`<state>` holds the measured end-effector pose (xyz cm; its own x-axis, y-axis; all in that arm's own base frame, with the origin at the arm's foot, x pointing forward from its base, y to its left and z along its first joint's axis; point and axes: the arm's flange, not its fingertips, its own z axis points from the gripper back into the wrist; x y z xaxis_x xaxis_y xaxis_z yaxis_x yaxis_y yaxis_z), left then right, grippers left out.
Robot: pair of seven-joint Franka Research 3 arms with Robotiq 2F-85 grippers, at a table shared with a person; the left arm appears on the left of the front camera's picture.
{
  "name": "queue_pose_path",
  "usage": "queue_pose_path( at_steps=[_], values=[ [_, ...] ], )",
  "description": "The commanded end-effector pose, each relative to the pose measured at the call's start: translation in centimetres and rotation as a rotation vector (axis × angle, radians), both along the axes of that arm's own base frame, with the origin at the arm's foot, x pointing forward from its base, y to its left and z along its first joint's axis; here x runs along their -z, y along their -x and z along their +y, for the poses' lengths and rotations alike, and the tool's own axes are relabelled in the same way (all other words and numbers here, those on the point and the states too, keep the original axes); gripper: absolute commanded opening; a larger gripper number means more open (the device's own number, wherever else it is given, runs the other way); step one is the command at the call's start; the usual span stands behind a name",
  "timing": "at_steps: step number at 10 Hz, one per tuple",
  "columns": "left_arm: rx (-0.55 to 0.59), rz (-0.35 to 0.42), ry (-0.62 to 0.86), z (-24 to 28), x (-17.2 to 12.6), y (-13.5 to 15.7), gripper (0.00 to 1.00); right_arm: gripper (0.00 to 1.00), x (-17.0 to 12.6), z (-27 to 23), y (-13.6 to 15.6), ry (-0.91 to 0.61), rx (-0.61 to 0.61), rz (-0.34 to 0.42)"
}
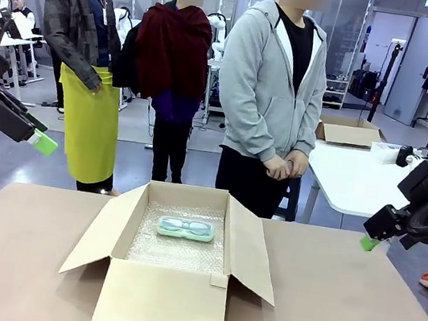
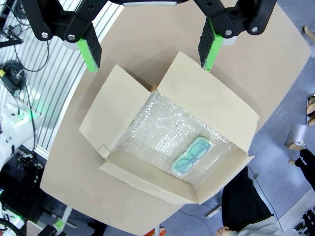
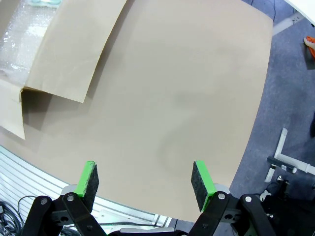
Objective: Pack the glasses set securely to prepare it for shipping.
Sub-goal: Put the Glasses case from the right side of the table into the Package Box.
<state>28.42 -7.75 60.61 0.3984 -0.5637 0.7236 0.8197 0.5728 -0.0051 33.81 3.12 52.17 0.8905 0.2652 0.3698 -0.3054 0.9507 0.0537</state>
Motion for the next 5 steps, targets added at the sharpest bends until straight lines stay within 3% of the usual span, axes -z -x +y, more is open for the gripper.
queue_pose_path(
  at_steps=[1,5],
  values=[
    [0.005,-0.003,0.004,0.07,-0.04,0.06,1.0,0.95,0.03,-0.12,0.05,0.003,-0.002,0.007],
    [0.005,-0.003,0.004,0.07,-0.04,0.06,1.0,0.95,0.03,-0.12,0.05,0.003,-0.002,0.007]
  ],
)
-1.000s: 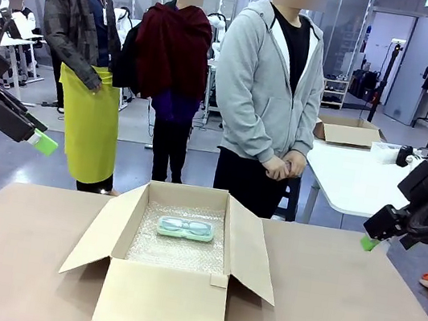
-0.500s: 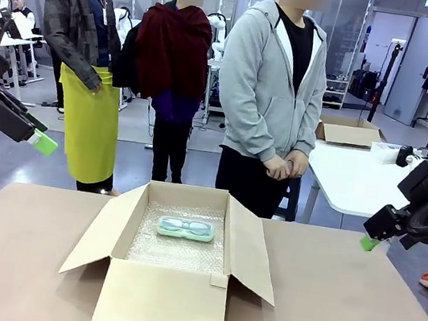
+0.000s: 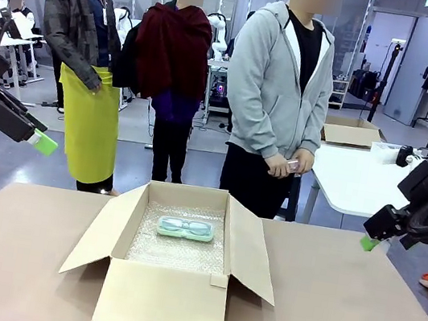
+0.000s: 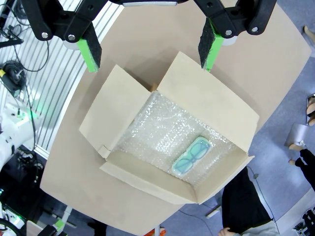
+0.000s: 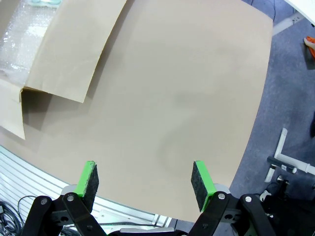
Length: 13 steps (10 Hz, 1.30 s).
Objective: Pack the glasses set securely to prepare it for shipping.
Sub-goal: Put the Glasses case from the right side of the table into the Package Box.
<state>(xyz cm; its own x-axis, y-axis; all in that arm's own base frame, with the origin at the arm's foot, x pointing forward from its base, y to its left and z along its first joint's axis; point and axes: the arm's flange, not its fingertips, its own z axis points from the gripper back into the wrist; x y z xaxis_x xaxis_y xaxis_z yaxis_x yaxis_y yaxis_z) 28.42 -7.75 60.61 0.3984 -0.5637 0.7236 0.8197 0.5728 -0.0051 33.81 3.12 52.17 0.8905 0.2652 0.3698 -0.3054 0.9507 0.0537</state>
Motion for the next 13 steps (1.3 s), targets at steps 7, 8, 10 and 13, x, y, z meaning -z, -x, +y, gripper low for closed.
queue_pose_path(
  at_steps=[7,8,10,13],
  values=[
    [0.005,-0.003,0.004,0.07,-0.04,0.06,1.0,0.95,0.03,-0.12,0.05,0.003,-0.002,0.007],
    [0.005,-0.003,0.004,0.07,-0.04,0.06,1.0,0.95,0.03,-0.12,0.05,0.003,-0.002,0.007],
    [0.005,-0.003,0.004,0.07,-0.04,0.06,1.0,0.95,0.03,-0.12,0.05,0.003,-0.002,0.007],
    [0.005,-0.003,0.004,0.07,-0.04,0.06,1.0,0.95,0.03,-0.12,0.05,0.003,-0.002,0.007]
  ],
)
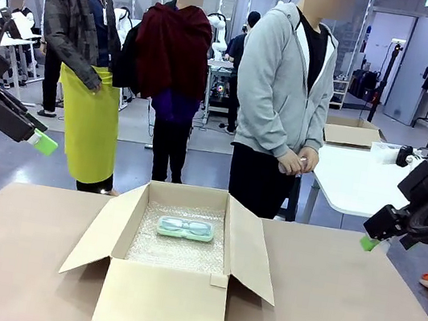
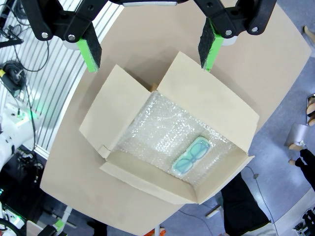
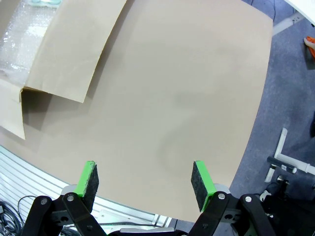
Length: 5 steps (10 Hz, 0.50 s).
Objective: Pack the glasses set securely to prepare it for shipping.
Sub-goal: Put the Glasses case from the right side of the table into the Package Box.
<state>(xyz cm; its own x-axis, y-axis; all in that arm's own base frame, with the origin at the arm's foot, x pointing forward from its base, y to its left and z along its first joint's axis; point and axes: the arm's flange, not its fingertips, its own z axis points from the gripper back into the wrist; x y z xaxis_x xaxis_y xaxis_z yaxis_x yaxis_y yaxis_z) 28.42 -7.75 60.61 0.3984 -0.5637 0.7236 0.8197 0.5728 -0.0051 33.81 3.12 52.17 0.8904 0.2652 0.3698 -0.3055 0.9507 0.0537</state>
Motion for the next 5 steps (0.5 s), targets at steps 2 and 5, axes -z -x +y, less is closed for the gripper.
queue_pose_path(
  at_steps=[2,5],
  values=[
    [0.005,-0.003,0.004,0.07,-0.04,0.06,1.0,0.95,0.03,-0.12,0.05,0.003,-0.002,0.007],
    [0.005,-0.003,0.004,0.07,-0.04,0.06,1.0,0.95,0.03,-0.12,0.05,0.003,-0.002,0.007]
  ],
)
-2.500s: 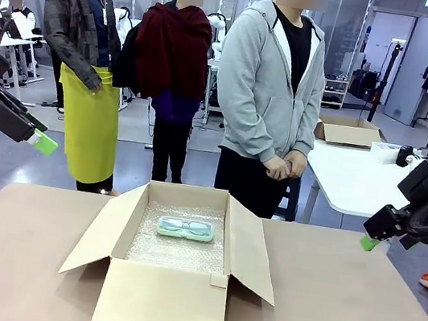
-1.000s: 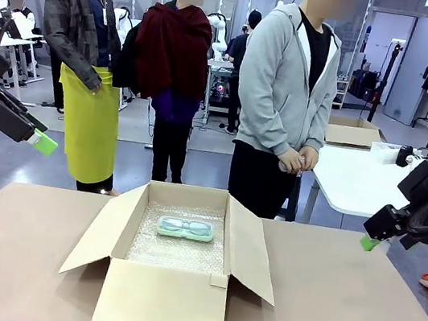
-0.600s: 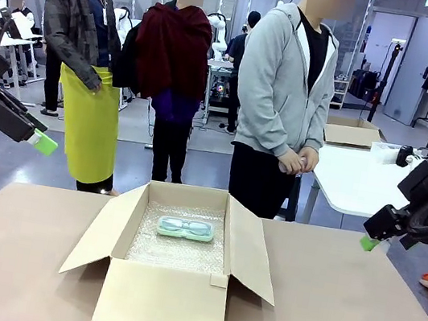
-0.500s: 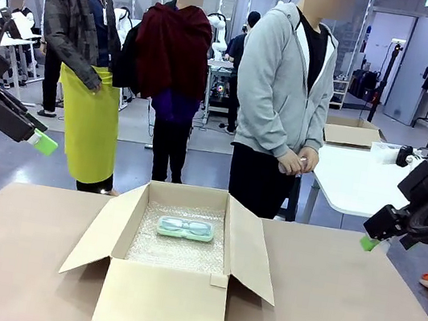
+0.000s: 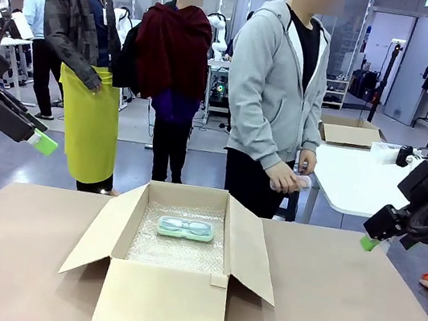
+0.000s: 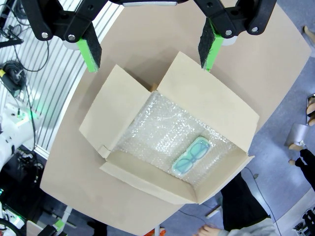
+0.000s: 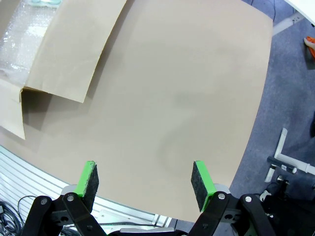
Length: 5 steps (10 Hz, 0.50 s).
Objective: Pack the glasses set securely to prepare it for shipping.
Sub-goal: Put the Glasses case from the right side of the table into the Package Box.
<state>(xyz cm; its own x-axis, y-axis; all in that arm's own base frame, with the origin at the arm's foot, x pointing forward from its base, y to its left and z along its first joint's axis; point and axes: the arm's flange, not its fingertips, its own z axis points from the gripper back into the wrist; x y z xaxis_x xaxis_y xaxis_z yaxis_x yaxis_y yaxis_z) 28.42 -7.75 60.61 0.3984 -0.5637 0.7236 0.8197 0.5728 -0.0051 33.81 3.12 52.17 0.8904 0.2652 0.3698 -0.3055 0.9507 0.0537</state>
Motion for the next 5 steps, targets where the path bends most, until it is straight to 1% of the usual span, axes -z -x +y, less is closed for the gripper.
queue_pose_path(
  at_steps=[1,5],
  values=[
    [0.005,-0.003,0.004,0.07,-0.04,0.06,1.0,0.95,0.03,-0.12,0.05,0.003,-0.002,0.007],
    [0.005,-0.003,0.004,0.07,-0.04,0.06,1.0,0.95,0.03,-0.12,0.05,0.003,-0.002,0.007]
  ],
)
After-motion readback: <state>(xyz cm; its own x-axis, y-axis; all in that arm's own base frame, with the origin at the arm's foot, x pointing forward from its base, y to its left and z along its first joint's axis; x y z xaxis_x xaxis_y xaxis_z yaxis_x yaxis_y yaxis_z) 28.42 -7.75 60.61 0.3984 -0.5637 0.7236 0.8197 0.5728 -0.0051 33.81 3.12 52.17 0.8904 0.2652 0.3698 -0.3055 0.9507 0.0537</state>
